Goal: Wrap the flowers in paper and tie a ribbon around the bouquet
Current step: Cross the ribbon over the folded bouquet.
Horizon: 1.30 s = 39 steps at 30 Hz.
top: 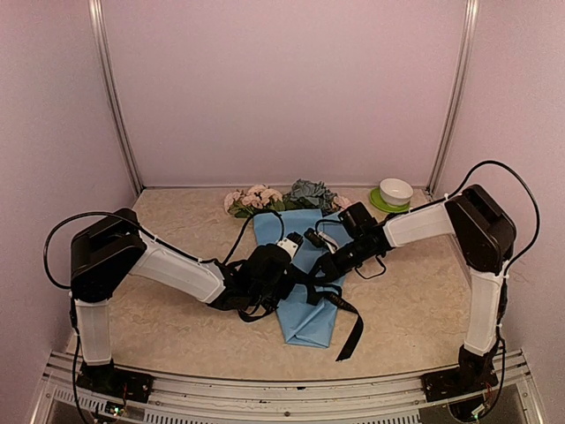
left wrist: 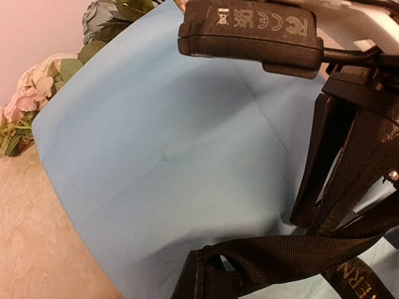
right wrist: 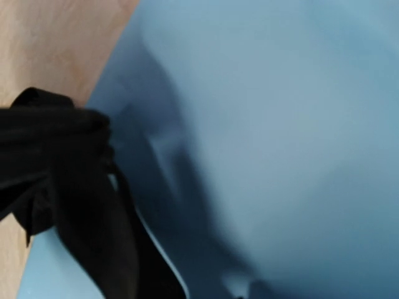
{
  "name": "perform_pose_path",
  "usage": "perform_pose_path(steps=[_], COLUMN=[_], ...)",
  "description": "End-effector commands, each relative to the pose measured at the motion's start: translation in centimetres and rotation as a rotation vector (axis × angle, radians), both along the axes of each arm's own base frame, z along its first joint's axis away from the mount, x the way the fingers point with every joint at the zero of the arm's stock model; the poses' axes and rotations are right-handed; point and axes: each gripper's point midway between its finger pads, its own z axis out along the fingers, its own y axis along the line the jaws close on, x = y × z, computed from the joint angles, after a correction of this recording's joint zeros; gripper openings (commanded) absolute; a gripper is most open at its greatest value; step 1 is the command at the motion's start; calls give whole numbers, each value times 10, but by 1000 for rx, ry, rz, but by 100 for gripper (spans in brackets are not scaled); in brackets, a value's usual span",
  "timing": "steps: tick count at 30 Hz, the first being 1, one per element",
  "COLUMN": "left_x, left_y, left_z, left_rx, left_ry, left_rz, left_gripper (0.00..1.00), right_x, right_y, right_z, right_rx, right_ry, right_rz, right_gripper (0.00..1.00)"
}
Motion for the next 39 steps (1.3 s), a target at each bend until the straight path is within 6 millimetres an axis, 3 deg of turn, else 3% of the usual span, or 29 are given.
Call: perform_pose_path(steps=[1, 7, 12, 16, 19, 21, 26, 30, 39], left_x=[2, -4, -7, -10, -10, -11, -21, -30, -42], left_y=[-5, -9, -12, -16, -18, -17, -12, -10, -20], left_z=[5, 4, 6, 13, 18, 21, 29, 22, 5], left_rx=[-26, -36, -57, -96, -113, -118, -125, -91, -6], left_ry=[-15, -4, 0, -1, -12, -19, -39, -33, -23], left_rz=[-10, -36, -42, -66, -73, -76, -120, -147, -185], left_gripper=[0, 0, 0, 0, 0, 0, 0, 0, 11], right_x=[-5, -10, 2, 0, -3, -4, 7, 14, 19], right_y=[6, 14, 11, 12, 12, 12, 5, 4, 5], right_z=[11, 7, -17, -19, -20, -20, -9, 4, 16], right_rx=[47, 20, -94, -117, -125, -120, -138, -109, -63], right_ry=[-16, -52, -75, -106, -113, -112, -157, -185, -191], right_rz=[29, 43, -23, -25, -24, -26, -89, -121, -129], right_gripper=[27, 35, 24, 21, 7, 0, 0, 0, 0])
